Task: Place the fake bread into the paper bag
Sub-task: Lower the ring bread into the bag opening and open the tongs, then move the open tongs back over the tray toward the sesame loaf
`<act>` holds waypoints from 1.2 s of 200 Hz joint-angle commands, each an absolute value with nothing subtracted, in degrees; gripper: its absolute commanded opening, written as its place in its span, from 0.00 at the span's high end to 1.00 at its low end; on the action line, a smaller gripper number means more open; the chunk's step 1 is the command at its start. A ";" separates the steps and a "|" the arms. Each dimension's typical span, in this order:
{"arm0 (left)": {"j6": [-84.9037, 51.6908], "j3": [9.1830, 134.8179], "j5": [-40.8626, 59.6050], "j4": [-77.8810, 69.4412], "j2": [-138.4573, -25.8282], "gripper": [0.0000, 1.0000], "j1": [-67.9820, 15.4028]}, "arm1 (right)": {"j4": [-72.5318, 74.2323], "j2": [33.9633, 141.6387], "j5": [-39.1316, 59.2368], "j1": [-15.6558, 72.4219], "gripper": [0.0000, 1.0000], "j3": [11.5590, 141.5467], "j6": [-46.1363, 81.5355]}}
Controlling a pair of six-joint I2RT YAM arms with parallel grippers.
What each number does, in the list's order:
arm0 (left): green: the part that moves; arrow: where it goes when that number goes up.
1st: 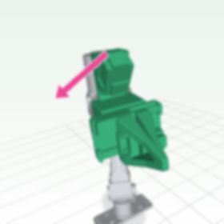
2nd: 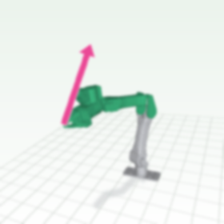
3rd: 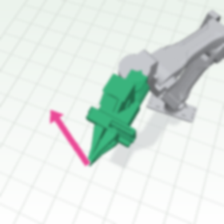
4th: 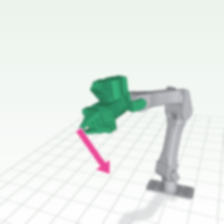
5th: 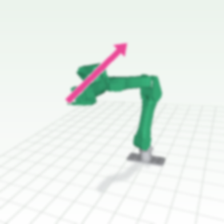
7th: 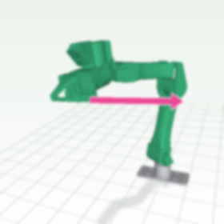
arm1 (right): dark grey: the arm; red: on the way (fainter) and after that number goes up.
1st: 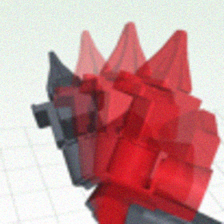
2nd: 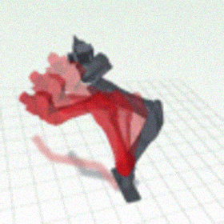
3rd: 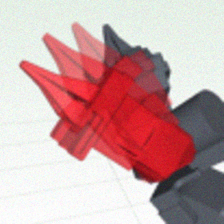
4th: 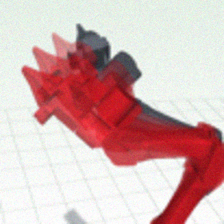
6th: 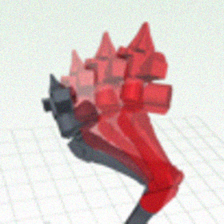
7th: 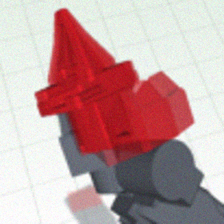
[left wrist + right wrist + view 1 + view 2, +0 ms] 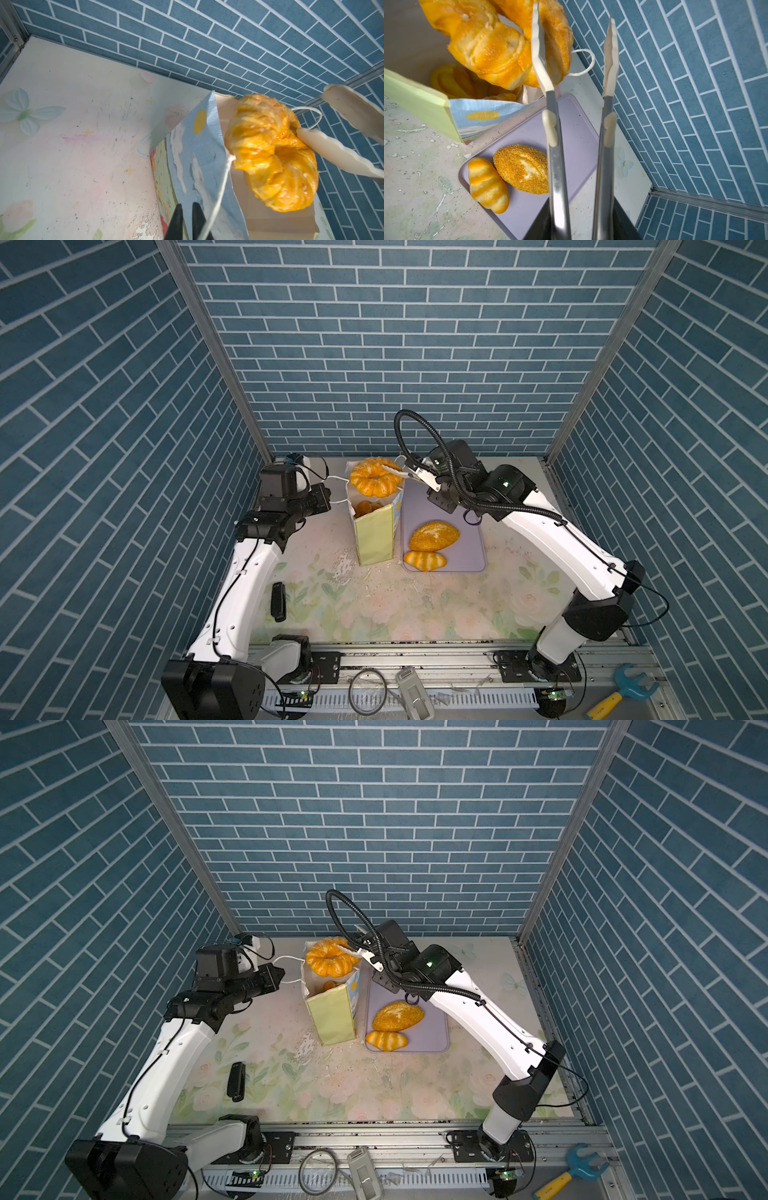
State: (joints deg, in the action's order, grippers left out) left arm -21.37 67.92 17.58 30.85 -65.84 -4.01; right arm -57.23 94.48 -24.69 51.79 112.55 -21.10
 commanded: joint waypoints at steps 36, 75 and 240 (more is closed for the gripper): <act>-22.56 66.78 18.40 30.89 -64.95 0.93 -3.69 | -56.53 91.44 -27.14 51.46 0.60 112.19 -22.59; -23.55 66.86 21.69 28.51 -66.31 0.93 -4.08 | -56.16 92.73 -23.84 51.51 0.60 112.76 -22.59; -19.34 70.42 21.55 31.12 -69.33 0.92 -4.48 | -58.10 85.69 -23.28 49.75 0.61 108.71 -17.74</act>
